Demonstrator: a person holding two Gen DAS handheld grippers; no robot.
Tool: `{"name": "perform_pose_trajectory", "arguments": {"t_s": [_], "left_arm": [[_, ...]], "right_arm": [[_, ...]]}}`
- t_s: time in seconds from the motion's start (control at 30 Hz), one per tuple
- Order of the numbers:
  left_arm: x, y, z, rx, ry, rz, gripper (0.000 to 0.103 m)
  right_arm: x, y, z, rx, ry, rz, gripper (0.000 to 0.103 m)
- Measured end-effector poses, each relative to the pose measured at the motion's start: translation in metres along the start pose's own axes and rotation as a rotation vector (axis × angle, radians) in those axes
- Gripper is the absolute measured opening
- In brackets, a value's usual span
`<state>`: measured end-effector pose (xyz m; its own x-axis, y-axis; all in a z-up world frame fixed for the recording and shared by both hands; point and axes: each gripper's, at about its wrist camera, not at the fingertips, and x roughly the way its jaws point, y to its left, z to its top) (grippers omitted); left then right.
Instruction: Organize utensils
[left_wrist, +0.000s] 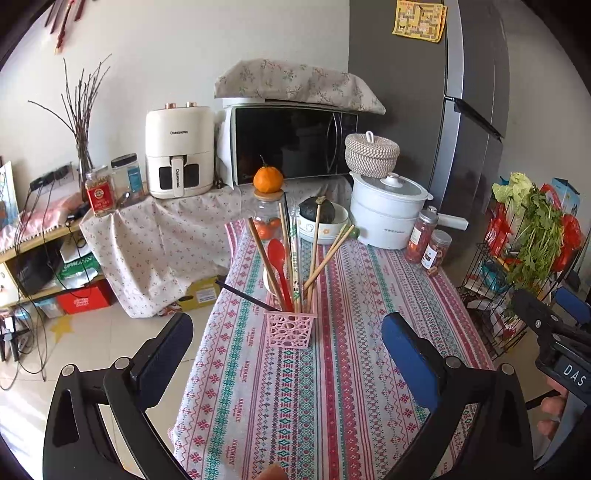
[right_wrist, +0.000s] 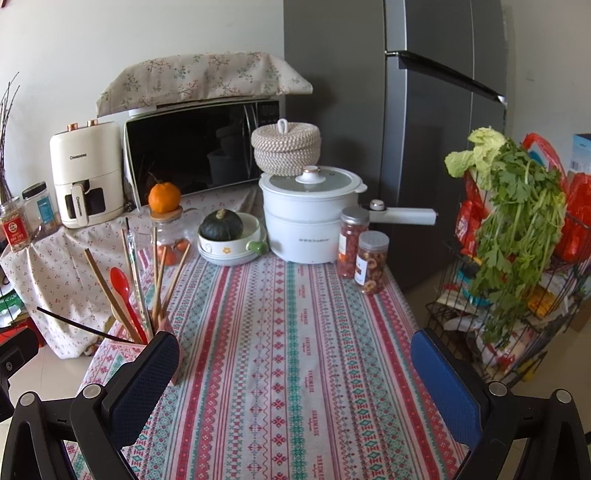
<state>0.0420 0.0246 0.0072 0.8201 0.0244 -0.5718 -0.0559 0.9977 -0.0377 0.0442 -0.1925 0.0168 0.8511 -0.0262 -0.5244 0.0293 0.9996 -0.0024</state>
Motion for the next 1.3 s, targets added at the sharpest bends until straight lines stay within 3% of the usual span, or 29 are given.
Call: {"name": "perform_pose_trajectory", "arguments": {"t_s": [1.3], "left_arm": [[-0.0008, -0.0051, -0.0025, 0.032, -0.022, -0.003, 0.103]], "right_arm": [[0.0087, 0.0092, -0.0021, -0.003, 0.039, -0.008, 0.103]]}}
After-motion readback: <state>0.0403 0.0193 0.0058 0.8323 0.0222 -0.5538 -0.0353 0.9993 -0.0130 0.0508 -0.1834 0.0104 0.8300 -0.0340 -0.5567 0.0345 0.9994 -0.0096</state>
